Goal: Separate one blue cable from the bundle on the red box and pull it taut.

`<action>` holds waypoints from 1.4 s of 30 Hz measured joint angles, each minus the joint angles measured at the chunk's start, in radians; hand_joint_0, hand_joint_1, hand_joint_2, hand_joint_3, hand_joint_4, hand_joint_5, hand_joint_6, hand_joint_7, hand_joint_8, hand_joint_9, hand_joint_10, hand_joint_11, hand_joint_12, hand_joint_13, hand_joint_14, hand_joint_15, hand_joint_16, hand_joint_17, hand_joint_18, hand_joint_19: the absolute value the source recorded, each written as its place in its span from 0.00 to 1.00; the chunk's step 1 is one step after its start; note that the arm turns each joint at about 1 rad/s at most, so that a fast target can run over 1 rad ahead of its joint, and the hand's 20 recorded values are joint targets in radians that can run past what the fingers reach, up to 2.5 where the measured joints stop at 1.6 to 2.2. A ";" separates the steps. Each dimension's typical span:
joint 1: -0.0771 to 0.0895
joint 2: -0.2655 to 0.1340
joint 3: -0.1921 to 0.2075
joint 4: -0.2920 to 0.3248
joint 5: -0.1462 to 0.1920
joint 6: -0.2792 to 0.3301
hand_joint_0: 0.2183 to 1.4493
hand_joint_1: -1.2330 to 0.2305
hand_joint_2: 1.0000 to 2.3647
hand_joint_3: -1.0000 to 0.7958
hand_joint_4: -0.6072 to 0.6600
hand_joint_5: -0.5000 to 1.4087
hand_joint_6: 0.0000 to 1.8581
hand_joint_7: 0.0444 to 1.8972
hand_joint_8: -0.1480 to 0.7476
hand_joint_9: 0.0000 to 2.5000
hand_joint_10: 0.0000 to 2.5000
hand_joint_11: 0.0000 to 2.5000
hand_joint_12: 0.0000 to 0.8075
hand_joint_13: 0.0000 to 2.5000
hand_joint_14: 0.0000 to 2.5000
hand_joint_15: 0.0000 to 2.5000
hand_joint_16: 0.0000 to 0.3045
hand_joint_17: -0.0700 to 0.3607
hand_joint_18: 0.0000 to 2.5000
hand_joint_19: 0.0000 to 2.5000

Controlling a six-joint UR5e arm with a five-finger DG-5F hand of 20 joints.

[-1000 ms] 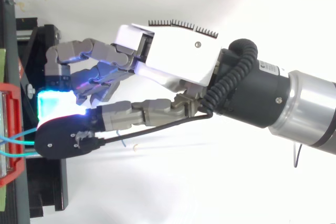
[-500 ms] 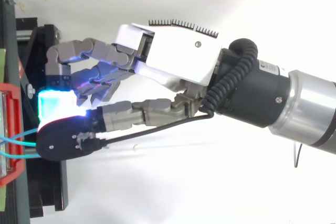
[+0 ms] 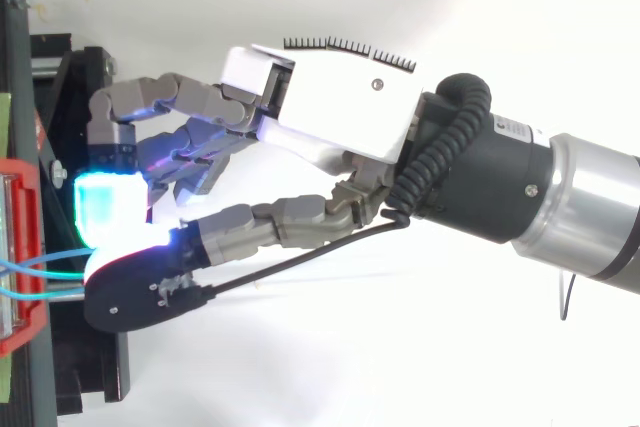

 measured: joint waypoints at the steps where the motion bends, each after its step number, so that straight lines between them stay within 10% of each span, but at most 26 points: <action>1: 0.000 0.000 0.000 0.000 0.000 0.000 0.28 0.32 0.00 0.31 0.67 0.22 0.27 0.74 0.55 0.35 0.00 0.19 0.53 0.31 0.00 0.14 0.18 0.46 0.30 0.26; 17: 0.000 0.000 0.000 0.000 0.000 0.001 0.33 0.37 0.01 0.47 0.67 0.22 0.28 0.74 0.56 0.35 0.00 0.18 0.53 0.31 0.00 0.14 0.19 0.46 0.31 0.24; 42: 0.000 -0.001 0.000 0.000 0.001 0.001 0.33 0.51 0.01 0.40 0.69 0.23 0.27 0.74 0.58 0.41 0.00 0.18 0.53 0.34 0.00 0.15 0.19 0.46 0.30 0.24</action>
